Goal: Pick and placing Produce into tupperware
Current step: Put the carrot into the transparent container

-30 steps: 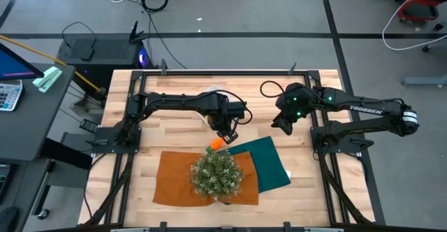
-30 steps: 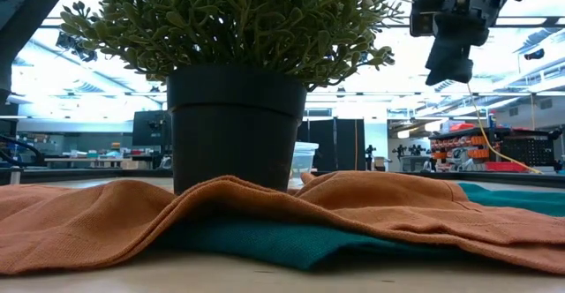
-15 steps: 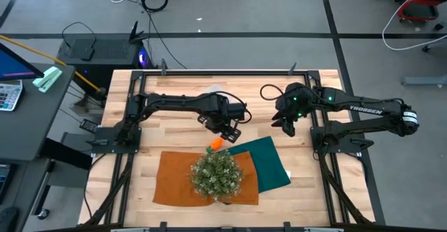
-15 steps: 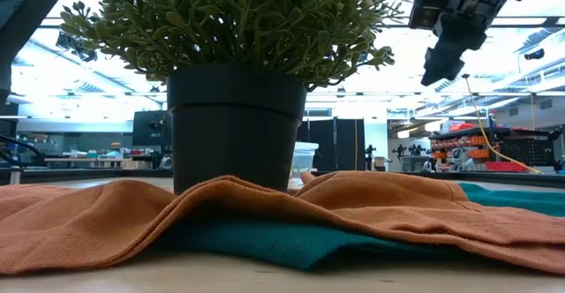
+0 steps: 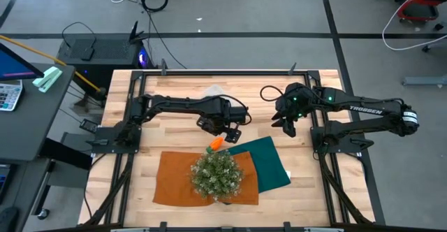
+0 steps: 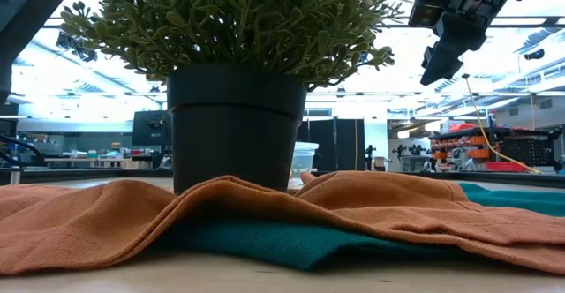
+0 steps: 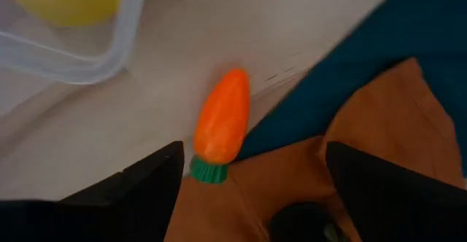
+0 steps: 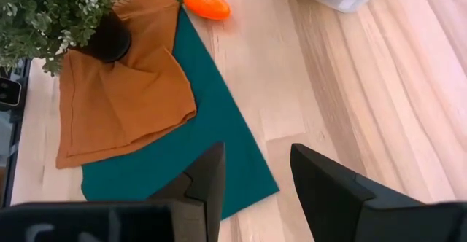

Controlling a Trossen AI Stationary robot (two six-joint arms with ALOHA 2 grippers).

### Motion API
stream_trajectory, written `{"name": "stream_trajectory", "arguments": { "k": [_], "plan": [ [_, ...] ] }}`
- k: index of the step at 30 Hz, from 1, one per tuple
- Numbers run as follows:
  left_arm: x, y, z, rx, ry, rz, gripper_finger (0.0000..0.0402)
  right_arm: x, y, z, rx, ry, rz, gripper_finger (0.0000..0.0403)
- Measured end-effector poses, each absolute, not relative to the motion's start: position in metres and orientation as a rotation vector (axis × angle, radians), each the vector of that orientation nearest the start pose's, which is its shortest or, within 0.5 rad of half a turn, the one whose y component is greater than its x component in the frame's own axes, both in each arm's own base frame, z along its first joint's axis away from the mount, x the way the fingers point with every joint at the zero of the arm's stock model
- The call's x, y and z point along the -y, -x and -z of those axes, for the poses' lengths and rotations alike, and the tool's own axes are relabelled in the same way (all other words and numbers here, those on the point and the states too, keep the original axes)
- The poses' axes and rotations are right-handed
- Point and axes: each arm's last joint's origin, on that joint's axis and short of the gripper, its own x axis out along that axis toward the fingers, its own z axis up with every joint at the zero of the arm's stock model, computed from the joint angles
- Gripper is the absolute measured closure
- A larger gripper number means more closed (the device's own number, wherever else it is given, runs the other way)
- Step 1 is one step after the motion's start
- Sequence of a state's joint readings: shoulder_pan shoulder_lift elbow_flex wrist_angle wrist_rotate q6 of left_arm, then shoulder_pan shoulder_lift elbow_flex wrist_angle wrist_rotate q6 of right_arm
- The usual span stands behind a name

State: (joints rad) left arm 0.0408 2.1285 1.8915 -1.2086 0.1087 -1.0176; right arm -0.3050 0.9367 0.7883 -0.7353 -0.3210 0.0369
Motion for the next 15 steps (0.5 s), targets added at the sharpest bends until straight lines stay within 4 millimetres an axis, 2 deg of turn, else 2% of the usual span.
{"name": "stream_trajectory", "arguments": {
  "k": [4,8,15],
  "plan": [
    [-0.013,-0.428,-0.212,-1.391,0.998,-0.781,0.0056,0.044,-0.17,-0.266,-0.842,-0.293,-0.006,0.0279],
    [-0.01,-0.431,-0.199,-1.401,0.984,-0.834,0.0057,0.044,-0.17,-0.266,-0.842,-0.293,-0.006,0.0279],
    [0.001,-0.433,-0.196,-1.398,0.831,-0.788,0.0048,0.044,-0.17,-0.266,-0.842,-0.272,-0.016,0.0279]
  ]
}}
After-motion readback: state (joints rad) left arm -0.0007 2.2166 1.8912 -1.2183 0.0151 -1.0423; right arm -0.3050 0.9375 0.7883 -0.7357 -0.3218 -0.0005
